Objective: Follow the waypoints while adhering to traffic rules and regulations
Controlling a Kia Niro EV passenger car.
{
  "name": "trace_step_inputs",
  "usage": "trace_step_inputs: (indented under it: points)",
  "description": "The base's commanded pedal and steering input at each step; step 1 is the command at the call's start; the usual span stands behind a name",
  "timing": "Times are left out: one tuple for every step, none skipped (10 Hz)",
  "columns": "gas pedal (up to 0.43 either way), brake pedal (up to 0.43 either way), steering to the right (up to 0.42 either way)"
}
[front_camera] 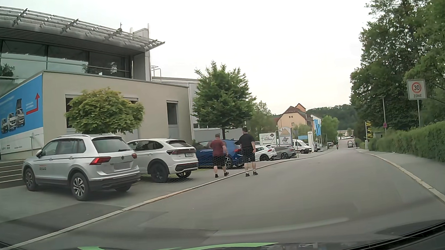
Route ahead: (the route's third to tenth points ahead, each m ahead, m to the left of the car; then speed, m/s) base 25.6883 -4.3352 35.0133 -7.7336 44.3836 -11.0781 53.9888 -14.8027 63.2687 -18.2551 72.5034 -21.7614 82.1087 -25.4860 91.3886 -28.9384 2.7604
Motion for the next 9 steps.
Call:
trace_step_inputs:
  points:
    - [0.000,0.000,0.201]
    - [0.000,0.000,0.204]
    - [0.000,0.000,0.239]
    - [0.000,0.000,0.274]
    - [0.000,0.000,0.311]
    - [0.000,0.000,0.347]
    - [0.000,0.000,0.365]
    - [0.000,0.000,0.369]
    - [0.000,0.000,0.359]
